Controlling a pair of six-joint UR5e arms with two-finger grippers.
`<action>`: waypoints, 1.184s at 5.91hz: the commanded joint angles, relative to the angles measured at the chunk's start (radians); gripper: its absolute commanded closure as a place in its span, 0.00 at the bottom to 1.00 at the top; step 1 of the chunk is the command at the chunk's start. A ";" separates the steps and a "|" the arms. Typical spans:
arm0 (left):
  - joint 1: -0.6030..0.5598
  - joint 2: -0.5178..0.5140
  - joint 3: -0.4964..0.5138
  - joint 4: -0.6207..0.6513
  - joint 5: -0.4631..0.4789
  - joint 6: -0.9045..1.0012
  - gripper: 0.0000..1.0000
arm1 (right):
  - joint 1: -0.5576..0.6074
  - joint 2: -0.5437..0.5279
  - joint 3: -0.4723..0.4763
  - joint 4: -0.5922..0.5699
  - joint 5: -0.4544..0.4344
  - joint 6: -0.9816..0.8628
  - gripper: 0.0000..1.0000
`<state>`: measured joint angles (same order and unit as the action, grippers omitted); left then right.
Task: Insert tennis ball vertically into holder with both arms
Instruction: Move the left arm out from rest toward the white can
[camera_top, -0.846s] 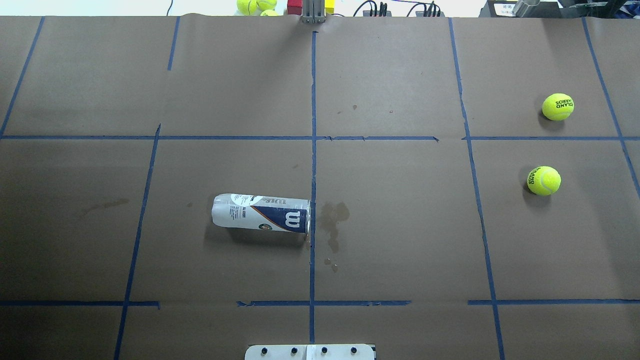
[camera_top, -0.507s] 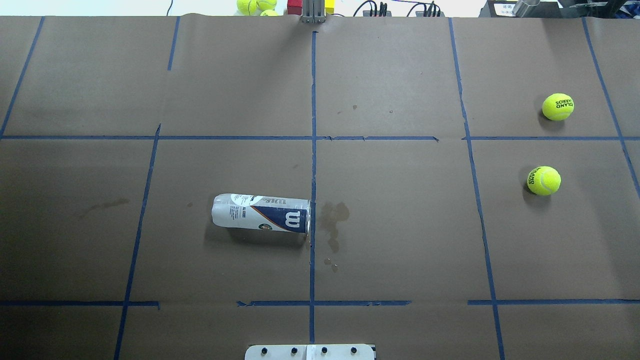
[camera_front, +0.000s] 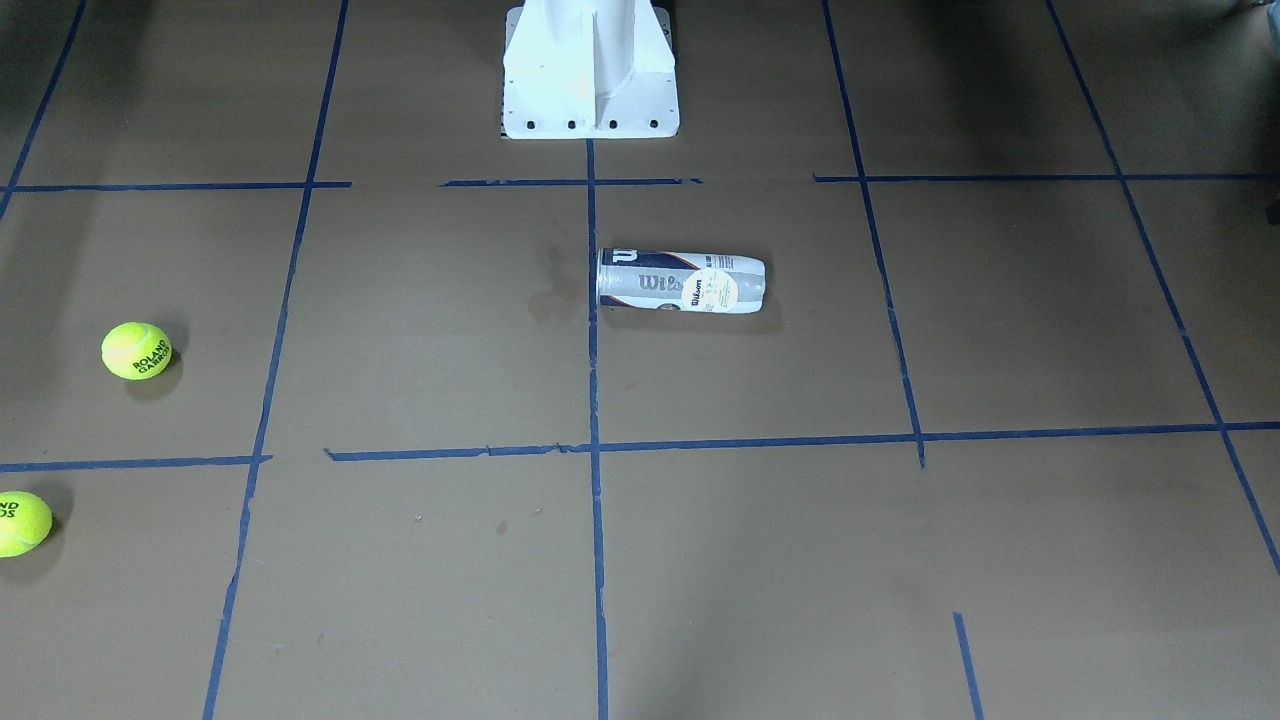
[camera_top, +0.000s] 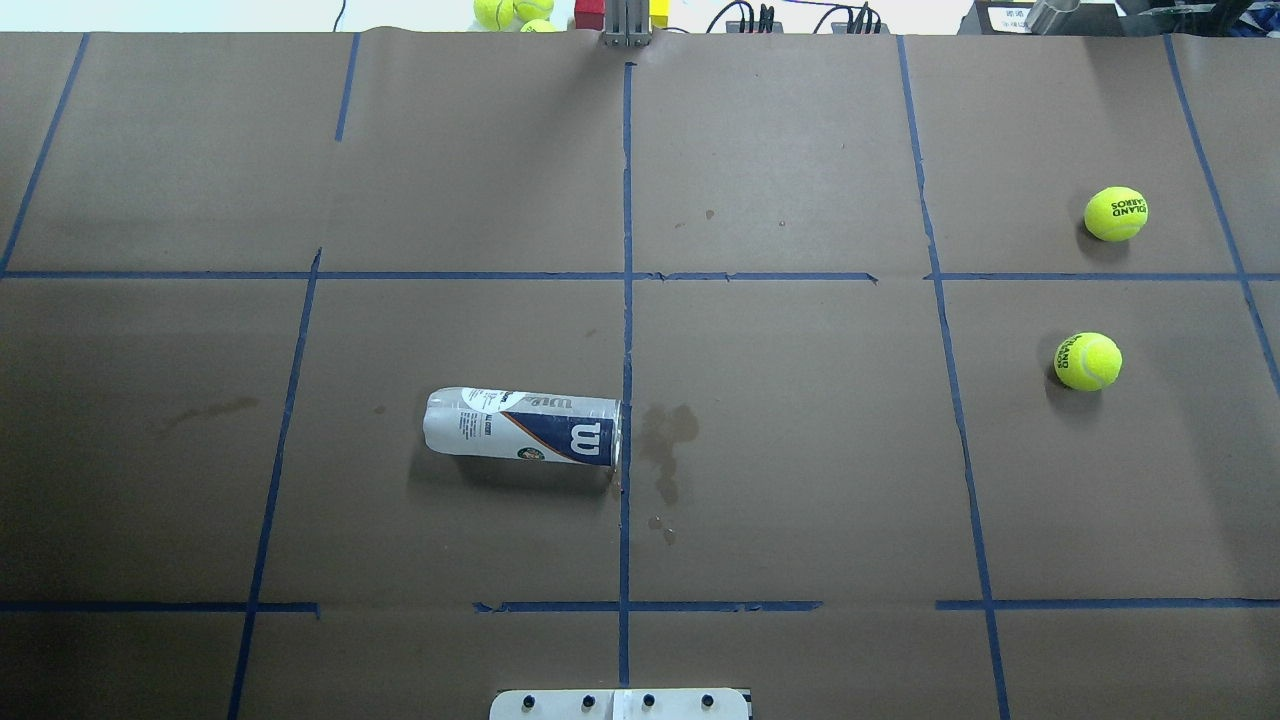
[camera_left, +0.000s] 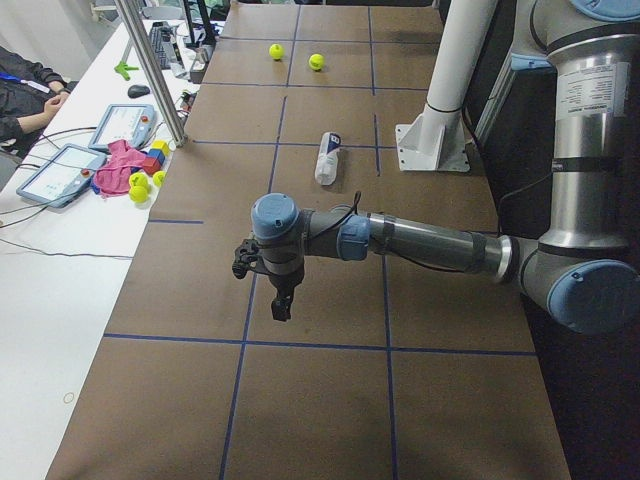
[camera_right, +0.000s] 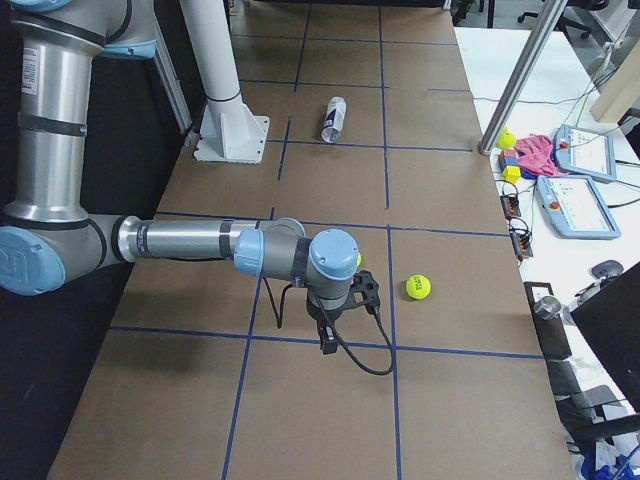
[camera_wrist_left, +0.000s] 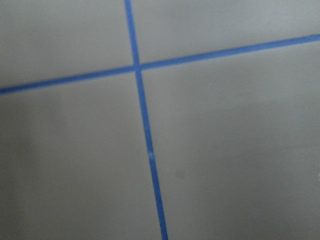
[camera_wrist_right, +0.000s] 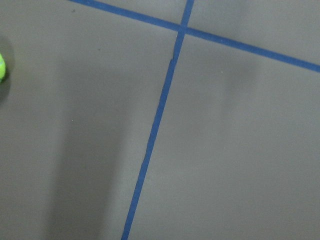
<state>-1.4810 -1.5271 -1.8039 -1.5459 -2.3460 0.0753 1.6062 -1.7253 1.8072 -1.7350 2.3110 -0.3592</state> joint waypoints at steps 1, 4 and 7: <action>0.002 -0.057 -0.015 -0.200 -0.001 -0.006 0.00 | 0.001 0.058 0.043 0.003 0.001 0.006 0.00; 0.058 -0.100 -0.040 -0.311 -0.007 -0.047 0.00 | 0.000 0.105 0.057 0.006 -0.002 0.006 0.00; 0.402 -0.321 -0.055 -0.494 0.011 -0.136 0.01 | 0.000 0.110 0.001 0.005 0.019 0.025 0.00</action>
<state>-1.1690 -1.7746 -1.8589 -2.0208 -2.3395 -0.0375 1.6058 -1.6146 1.8209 -1.7302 2.3216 -0.3378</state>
